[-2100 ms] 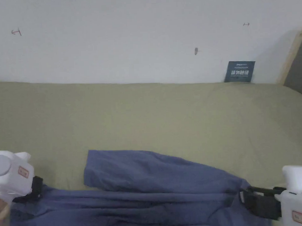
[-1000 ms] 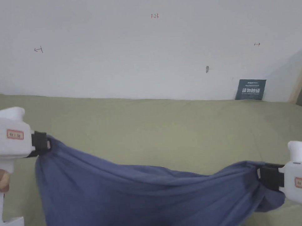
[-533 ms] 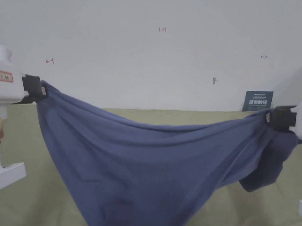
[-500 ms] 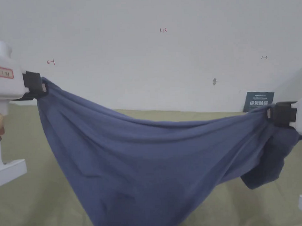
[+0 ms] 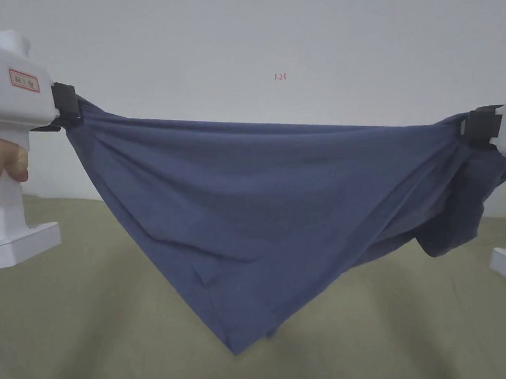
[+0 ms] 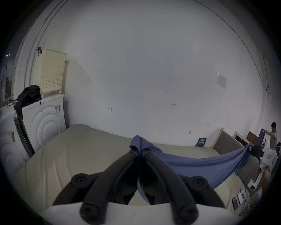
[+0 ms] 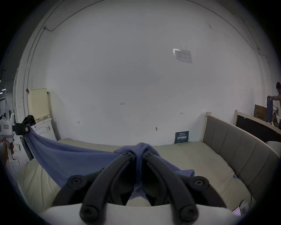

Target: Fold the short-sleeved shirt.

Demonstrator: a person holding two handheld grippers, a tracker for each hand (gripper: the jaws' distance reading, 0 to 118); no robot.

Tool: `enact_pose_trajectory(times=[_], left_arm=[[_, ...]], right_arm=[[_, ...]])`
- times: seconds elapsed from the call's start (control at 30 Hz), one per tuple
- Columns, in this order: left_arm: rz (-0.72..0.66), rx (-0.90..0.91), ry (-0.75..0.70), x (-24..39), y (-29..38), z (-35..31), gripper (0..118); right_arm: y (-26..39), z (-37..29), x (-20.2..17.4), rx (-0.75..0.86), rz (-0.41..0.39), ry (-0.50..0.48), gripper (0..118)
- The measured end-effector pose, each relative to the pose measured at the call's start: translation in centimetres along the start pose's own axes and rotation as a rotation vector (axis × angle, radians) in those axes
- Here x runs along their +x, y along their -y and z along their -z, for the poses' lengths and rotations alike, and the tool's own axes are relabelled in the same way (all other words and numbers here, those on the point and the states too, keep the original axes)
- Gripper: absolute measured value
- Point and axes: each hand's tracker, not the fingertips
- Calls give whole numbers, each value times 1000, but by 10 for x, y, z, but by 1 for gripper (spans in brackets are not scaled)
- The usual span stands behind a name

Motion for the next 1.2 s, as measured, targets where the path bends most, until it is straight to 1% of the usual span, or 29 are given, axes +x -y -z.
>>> enact_pose_trajectory(times=[0.07, 0.1, 0.17, 0.2, 0.3, 0.57, 0.73, 0.83, 1.0, 1.1, 1.2], left_arm=[[-17, 2, -12, -2, -1, 5, 3], [-22, -1, -13, -2, -1, 8, 3], [-31, -7, -15, -3, 1, 13, 3], [-27, -7, -10, 2, 9, 5, 3], [-8, -15, -18, 4, 24, 6, 3], [4, -77, 9, -8, 99, 0, 3], [-27, -140, 36, -21, 157, -29, 3], [-54, -180, 51, -29, 187, -50, 3], [-107, -248, 37, -43, 236, -86, 3], [-134, -297, 26, -50, 268, -109, 3], [-139, -354, 12, -56, 297, -128, 3]], right_arm=[[0, 7, 2, -4, 15, 9, 9], [1, 10, 4, -6, 30, -3, 9], [5, 14, 3, -4, 25, -2, 9], [9, 16, 1, -3, 18, -2, 9], [25, 23, 1, -39, -10, 8, 9], [96, 10, 17, -118, 18, 4, 9], [144, -22, 32, -172, 62, -9, 9], [169, -47, 38, -205, 73, -12, 9], [215, -91, 47, -265, 101, -21, 9], [244, -112, 50, -343, 127, -17, 9], [269, -134, 49, -376, 115, -15, 9]])
